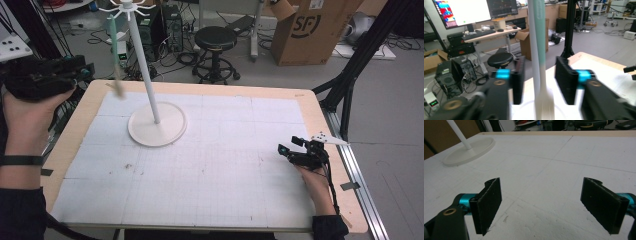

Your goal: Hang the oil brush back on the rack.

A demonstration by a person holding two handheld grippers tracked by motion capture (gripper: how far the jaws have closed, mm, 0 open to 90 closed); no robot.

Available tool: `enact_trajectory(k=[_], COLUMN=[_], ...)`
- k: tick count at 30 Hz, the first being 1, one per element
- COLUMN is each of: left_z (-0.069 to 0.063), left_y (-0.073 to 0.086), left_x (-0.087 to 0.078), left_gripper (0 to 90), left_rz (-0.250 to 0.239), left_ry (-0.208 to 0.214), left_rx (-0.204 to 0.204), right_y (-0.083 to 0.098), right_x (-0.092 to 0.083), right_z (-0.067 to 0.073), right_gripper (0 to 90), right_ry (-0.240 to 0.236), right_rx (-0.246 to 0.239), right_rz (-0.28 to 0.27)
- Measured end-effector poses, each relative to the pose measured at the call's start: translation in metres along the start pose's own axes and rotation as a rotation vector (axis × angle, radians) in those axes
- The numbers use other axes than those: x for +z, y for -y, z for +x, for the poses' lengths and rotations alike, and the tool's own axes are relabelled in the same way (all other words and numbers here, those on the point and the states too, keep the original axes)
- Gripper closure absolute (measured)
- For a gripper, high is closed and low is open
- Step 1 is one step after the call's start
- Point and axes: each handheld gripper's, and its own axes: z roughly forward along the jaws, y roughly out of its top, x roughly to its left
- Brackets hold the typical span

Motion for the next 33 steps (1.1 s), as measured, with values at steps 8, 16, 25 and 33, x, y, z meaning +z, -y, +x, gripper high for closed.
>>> enact_trajectory(k=[8, 16, 25, 33], left_z=[-0.011, -0.026, -0.045, -0.057], left_y=[0.059, 0.122, 0.164, 0.192], left_x=[0.017, 0.033, 0.049, 0.061], left_gripper=[31.7, 27.6, 26.7, 25.9], left_rz=[0.053, 0.063, 0.081, 0.13], left_ry=[0.049, 0.116, 0.163, 0.206], left_rx=[-0.019, -0.049, -0.054, -0.059], right_y=[0.001, 0.002, 0.002, 0.003], right_x=[0.001, 0.003, 0.005, 0.006], right_z=[-0.001, 0.0, 0.001, 0.0], right_gripper=[16.4, 16.4, 16.4, 16.4], right_ry=[-0.002, 0.002, 0.005, 0.003], right_rx=[-0.004, -0.01, -0.026, -0.031], right_rz=[0.007, 0.022, 0.032, 0.036])
